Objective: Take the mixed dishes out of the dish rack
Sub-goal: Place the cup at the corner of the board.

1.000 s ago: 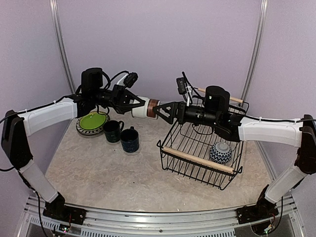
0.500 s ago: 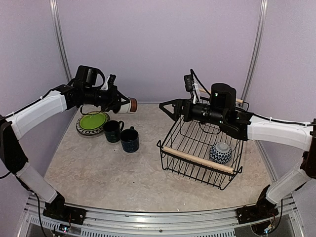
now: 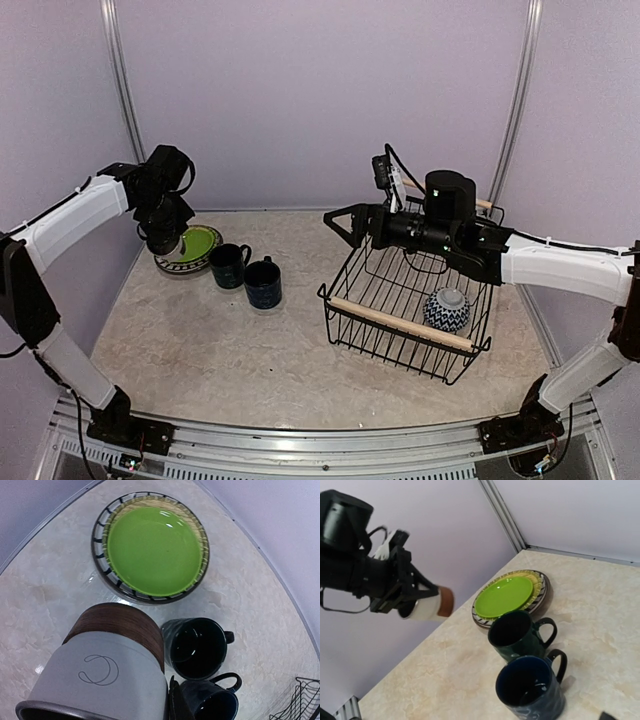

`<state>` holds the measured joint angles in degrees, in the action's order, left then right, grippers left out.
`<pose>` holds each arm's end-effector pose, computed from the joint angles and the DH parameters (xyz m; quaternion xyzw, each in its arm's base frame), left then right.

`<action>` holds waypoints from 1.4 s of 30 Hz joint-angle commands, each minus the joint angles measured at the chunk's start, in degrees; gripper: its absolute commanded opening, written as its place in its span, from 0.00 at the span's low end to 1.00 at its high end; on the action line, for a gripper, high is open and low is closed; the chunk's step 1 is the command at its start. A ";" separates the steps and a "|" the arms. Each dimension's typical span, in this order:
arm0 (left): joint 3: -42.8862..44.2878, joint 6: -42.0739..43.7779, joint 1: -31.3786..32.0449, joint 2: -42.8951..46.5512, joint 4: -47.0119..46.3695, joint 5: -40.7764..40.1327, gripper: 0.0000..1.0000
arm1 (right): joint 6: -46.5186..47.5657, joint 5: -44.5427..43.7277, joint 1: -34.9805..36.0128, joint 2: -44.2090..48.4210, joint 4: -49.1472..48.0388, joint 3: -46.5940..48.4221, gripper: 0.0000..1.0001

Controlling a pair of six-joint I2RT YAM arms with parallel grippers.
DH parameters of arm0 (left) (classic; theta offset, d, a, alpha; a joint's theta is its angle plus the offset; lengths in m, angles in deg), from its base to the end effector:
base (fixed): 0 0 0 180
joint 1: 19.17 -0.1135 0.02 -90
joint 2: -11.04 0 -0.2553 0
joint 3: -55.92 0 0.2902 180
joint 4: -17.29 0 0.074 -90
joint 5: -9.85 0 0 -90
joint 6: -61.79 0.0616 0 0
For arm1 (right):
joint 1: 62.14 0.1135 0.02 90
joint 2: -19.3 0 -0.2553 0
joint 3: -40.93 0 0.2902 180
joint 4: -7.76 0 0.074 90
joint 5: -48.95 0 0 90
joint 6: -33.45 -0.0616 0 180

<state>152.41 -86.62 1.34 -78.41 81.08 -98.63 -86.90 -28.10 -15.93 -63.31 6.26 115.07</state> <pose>0.3610 -0.1142 0.2936 -0.3506 0.8796 -0.0607 0.3158 0.2719 0.3035 0.3077 -0.1767 0.7266 0.4743 0.4647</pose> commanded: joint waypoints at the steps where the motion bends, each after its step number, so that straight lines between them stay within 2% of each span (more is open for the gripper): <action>1: 0.93 -14.24 -5.58 -2.96 9.88 -0.09 0.00 | 0.73 -0.92 -0.33 0.96 1.08 -0.35 1.00; 4: -1.16 -15.64 -10.44 -3.89 8.80 5.21 0.00 | 0.73 -0.93 -0.34 0.79 1.28 -0.10 1.00; 16: -3.62 -16.03 -22.06 -11.94 7.47 11.35 0.00 | 1.43 -1.30 -0.34 1.02 2.27 0.40 1.00; 32: -5.90 -16.56 -23.96 -18.59 4.94 18.12 0.05 | 1.69 -2.81 -0.35 2.98 1.90 -1.86 1.00; 42: -5.13 -15.44 -23.50 -15.14 4.66 15.93 0.38 | 2.22 -3.53 -0.33 3.16 2.64 -1.66 1.00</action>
<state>147.12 -102.54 -22.35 -96.27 85.86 -81.00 -85.70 -30.81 -15.93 -61.47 7.85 113.85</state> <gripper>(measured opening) 0.341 0.997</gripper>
